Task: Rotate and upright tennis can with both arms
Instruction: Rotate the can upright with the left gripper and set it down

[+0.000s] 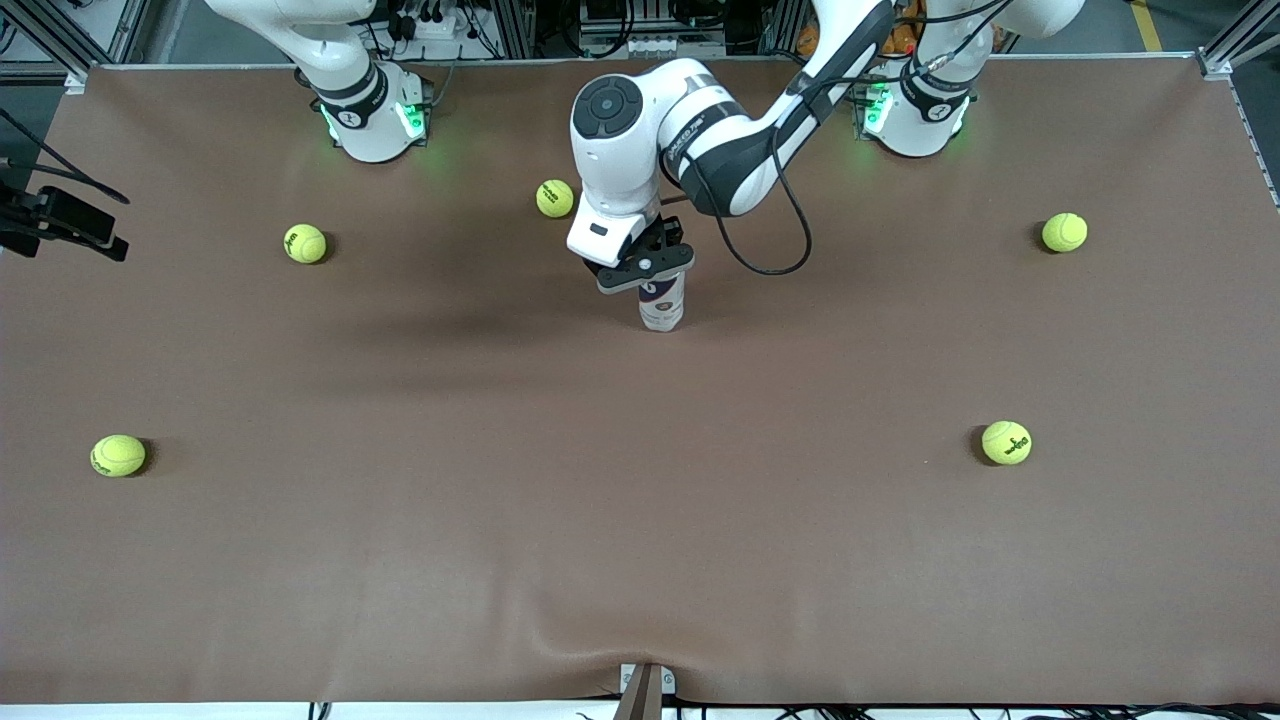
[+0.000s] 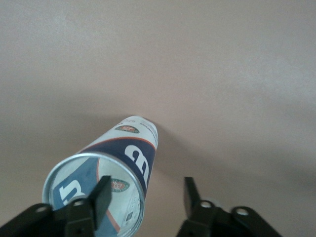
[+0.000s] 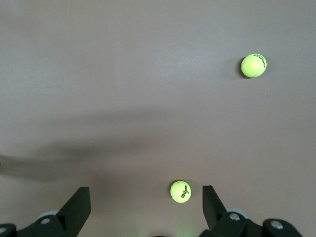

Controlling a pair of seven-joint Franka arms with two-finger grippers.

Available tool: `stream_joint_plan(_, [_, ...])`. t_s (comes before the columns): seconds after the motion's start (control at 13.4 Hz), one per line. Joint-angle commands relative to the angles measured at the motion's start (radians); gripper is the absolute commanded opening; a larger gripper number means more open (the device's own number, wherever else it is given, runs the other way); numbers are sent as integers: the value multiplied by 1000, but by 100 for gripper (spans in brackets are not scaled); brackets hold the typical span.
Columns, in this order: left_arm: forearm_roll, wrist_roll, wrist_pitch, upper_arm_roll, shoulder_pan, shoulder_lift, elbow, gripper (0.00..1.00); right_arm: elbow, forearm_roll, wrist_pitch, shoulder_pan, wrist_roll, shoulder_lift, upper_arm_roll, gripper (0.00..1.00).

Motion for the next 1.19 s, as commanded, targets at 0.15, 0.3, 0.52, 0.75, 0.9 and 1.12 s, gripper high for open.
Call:
stream_joint_plan(0.15, [13,-37,-16,-5,8,-54,13,100,-25,-6,14,-22,5,-18,19,100])
stream_joint_plan(0.3, [11,-32,-25,-2,16,-81,14,100,-23,-8,8,-24,5,-12,19,100])
stream_joint_plan(0.52, [11,-16,-116,-2,63,-92,89,100,-19,-8,6,-17,5,-4,18,100])
stream_joint_plan(0.75, [10,44,-121,1,131,-106,97,100,-17,-12,-5,-14,8,-4,19,100])
stream_joint_plan(0.9, [-31,98,-124,-7,201,-123,97,100,-11,-11,-5,-19,10,-4,19,100])
stream_joint_plan(1.12, [-53,229,-136,-7,284,-140,97,100,-9,-8,-6,-19,8,-4,19,100])
